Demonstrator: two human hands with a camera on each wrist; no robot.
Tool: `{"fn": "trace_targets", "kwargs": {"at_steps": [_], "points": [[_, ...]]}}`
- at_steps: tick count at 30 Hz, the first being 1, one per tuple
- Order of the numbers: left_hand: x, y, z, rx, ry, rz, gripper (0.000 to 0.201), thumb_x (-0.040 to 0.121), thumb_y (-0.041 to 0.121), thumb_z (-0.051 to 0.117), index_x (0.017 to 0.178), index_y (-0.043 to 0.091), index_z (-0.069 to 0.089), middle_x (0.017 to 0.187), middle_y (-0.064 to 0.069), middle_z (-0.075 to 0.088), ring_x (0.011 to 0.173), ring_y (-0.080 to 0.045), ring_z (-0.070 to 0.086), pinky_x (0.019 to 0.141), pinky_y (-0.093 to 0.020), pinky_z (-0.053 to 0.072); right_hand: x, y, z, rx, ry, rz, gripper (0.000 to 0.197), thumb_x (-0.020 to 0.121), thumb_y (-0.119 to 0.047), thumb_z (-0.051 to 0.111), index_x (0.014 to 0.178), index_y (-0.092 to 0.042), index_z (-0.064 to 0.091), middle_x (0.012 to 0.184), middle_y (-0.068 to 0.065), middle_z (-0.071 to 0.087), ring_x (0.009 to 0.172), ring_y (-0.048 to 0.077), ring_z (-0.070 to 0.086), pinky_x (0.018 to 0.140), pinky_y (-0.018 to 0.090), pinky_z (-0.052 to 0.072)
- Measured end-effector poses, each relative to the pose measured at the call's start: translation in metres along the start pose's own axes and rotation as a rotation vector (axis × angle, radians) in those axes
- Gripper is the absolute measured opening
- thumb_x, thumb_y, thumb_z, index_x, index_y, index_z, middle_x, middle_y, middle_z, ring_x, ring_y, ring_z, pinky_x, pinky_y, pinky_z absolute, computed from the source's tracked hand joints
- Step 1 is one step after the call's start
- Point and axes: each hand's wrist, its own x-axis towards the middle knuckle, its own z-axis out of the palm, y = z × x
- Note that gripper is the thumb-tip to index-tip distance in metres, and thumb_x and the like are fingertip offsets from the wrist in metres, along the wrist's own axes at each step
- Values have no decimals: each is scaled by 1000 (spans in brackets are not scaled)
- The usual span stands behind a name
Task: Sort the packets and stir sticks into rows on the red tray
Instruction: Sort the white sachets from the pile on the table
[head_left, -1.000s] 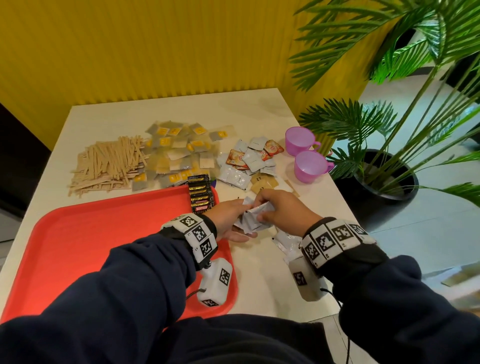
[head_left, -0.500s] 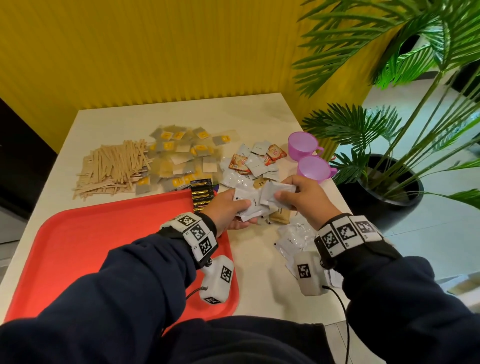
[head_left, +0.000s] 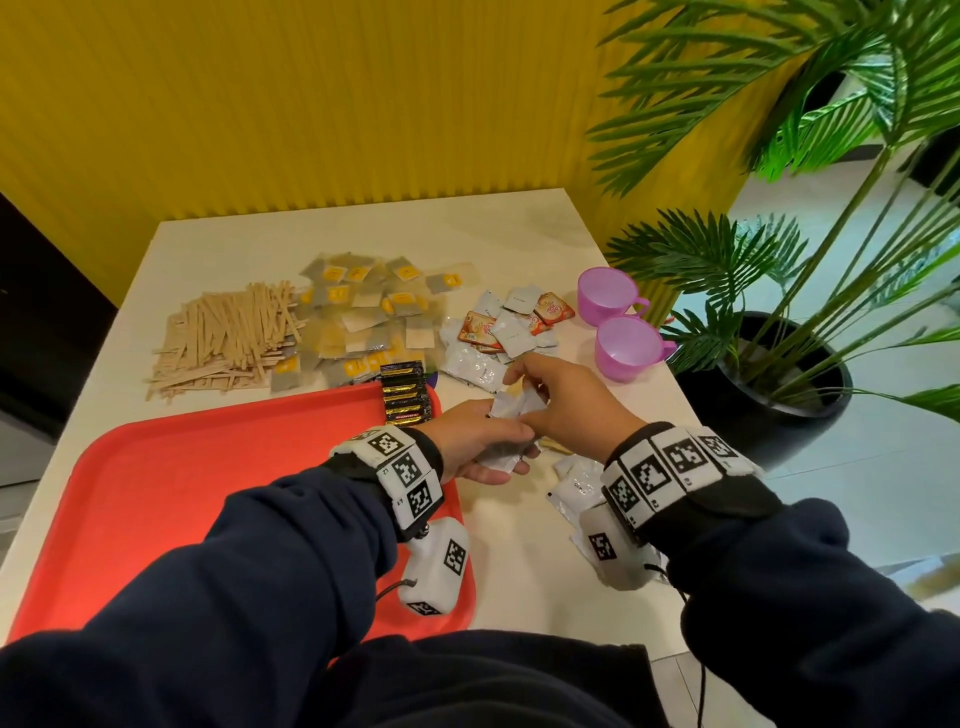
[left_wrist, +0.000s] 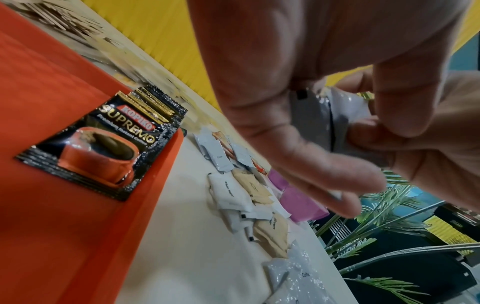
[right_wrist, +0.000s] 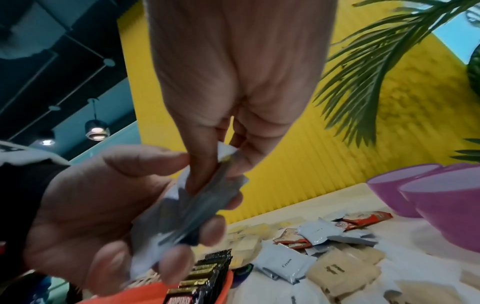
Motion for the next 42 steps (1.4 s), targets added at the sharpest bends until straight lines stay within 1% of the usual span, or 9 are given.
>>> {"fn": "trace_targets", "kwargs": {"at_steps": [8,12,16,21,26,29,31,37,42], "points": [[3,0,2,-38,37,-26,15,93,12,50,107,13,56,76,-5,67,67,-13,68,54,-20,54,-5,9,8,-67,-23,-48,73,53,-17,88,115,-19,49,87,-14,40,77,5,38,62,18,33],[7,-1,4,-55,109,-27,20,94,8,47,114,11,50,83,-9,66,63,-14,67,52,-20,54,-14,39,4,-45,70,221,69,58,-39,85,113,-18,52,101,-2,48,91,14,47,73,24,36],[9,-2,0,-60,158,23,31,89,-6,43,110,15,51,90,-8,65,75,-16,66,58,-21,55,-33,73,13,-333,-83,548,67,68,-45,76,121,-17,46,120,7,47,115,28,43,89,34,40],[11,-2,5,-40,172,38,42,84,-16,36,108,12,53,88,-8,65,76,-18,64,55,-18,53,-40,81,27,-516,-149,561,68,71,-49,71,126,-20,43,126,6,41,122,30,36,94,40,41],[13,2,9,-39,177,24,45,85,-17,32,115,12,49,85,-10,63,74,-17,62,55,-16,53,-38,83,35,-527,-196,552,50,76,-39,70,117,-17,52,121,7,45,117,30,40,93,38,43],[14,2,10,-35,205,25,40,86,-17,34,110,10,50,83,-10,61,71,-15,59,55,-15,51,-37,81,29,-300,-186,527,14,78,-19,65,88,-15,55,89,6,55,92,26,55,66,27,44],[14,2,11,-46,235,27,29,88,-14,37,101,7,53,79,-10,58,66,-14,56,53,-13,49,-35,76,19,-122,-195,466,15,75,-12,69,76,-11,53,73,2,50,74,20,50,54,23,35],[15,-1,12,4,174,101,6,86,16,64,85,15,58,74,-3,55,62,-9,52,56,-15,47,-21,37,-14,138,-123,162,5,78,-3,69,82,-1,67,71,3,59,60,8,48,59,20,39],[11,3,18,2,23,85,16,84,11,65,93,22,58,79,4,58,73,-7,56,65,-22,52,-14,26,-11,144,-17,101,26,69,-1,74,62,-22,61,62,-6,57,58,8,50,61,24,44]]}}
